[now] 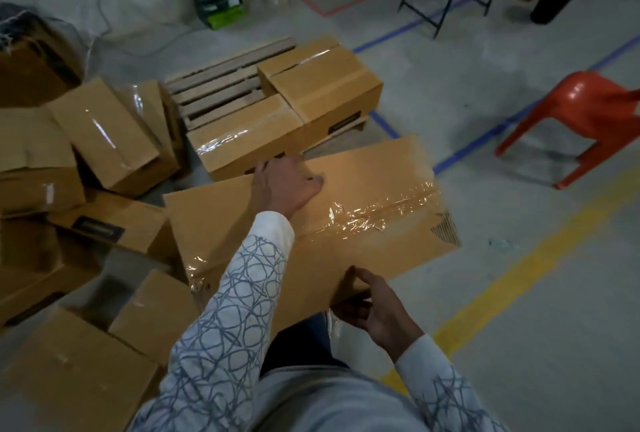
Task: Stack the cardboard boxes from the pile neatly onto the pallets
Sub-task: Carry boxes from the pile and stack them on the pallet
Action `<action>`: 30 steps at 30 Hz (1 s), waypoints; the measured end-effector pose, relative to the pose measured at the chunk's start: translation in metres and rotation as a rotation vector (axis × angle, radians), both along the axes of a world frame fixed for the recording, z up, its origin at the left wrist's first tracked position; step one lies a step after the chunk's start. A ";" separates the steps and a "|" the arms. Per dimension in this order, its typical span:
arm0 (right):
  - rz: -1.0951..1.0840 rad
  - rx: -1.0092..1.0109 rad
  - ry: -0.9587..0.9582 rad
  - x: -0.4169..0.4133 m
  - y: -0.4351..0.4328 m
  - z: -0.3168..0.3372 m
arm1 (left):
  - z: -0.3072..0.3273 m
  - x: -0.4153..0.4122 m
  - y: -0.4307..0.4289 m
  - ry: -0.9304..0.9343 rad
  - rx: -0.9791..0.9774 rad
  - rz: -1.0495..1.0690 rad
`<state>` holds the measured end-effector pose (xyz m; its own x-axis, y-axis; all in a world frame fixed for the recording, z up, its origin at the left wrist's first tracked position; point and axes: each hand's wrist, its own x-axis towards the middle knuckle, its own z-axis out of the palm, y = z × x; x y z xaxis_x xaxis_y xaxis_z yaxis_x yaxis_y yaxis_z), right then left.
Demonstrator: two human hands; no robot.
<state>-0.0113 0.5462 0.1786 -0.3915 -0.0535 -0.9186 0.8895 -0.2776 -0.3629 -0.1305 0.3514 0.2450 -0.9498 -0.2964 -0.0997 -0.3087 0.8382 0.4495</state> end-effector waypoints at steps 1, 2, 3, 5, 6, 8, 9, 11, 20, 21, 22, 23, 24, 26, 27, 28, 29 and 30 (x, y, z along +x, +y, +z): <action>-0.019 -0.001 -0.001 -0.019 0.004 -0.001 | -0.004 -0.023 0.006 -0.009 -0.013 -0.026; -0.037 -0.002 -0.001 -0.039 0.007 -0.003 | -0.007 -0.047 0.011 -0.025 -0.021 -0.052; -0.051 -0.001 -0.002 -0.061 0.010 -0.005 | -0.009 -0.072 0.016 -0.036 -0.024 -0.069; -0.074 0.006 -0.015 -0.108 0.015 -0.006 | -0.016 -0.123 0.024 -0.049 -0.017 -0.094; -0.093 0.009 -0.024 -0.130 0.017 -0.006 | -0.017 -0.149 0.028 -0.052 -0.019 -0.109; -0.138 -0.004 -0.044 -0.172 0.019 -0.005 | -0.014 -0.200 0.036 -0.044 -0.036 -0.149; -0.171 -0.012 -0.053 -0.191 0.020 -0.003 | -0.010 -0.224 0.042 -0.047 -0.034 -0.168; -0.249 -0.038 -0.075 -0.230 0.027 0.001 | -0.003 -0.272 0.058 -0.055 -0.024 -0.212; -0.400 -0.210 -0.218 -0.398 0.092 -0.015 | -0.030 -0.466 0.166 -0.056 -0.174 -0.470; -0.405 -0.224 -0.220 -0.420 0.105 -0.018 | -0.034 -0.487 0.179 -0.056 -0.188 -0.482; -0.407 -0.226 -0.222 -0.443 0.119 -0.018 | -0.037 -0.508 0.192 -0.058 -0.197 -0.487; -0.399 -0.222 -0.223 -0.466 0.134 -0.018 | -0.038 -0.529 0.204 -0.055 -0.201 -0.479; -0.385 -0.207 -0.221 -0.489 0.148 -0.014 | -0.039 -0.548 0.215 -0.049 -0.199 -0.461; -0.372 -0.170 -0.215 -0.530 0.173 -0.008 | -0.037 -0.585 0.230 -0.051 -0.187 -0.412; -0.373 -0.156 -0.199 -0.548 0.182 -0.005 | -0.036 -0.601 0.234 -0.053 -0.178 -0.383; -0.371 -0.149 -0.175 -0.566 0.191 -0.004 | -0.033 -0.618 0.237 -0.054 -0.166 -0.351; -0.370 -0.148 -0.162 -0.584 0.197 -0.003 | -0.031 -0.635 0.239 -0.059 -0.150 -0.323; -0.371 -0.154 -0.165 -0.601 0.203 -0.004 | -0.029 -0.651 0.239 -0.063 -0.133 -0.301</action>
<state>-0.6125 0.7490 0.1750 -0.2588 -0.0785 -0.9627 0.7619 -0.6292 -0.1535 -0.7817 0.5901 0.2157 -0.9900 -0.0176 -0.1398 -0.0617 0.9462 0.3176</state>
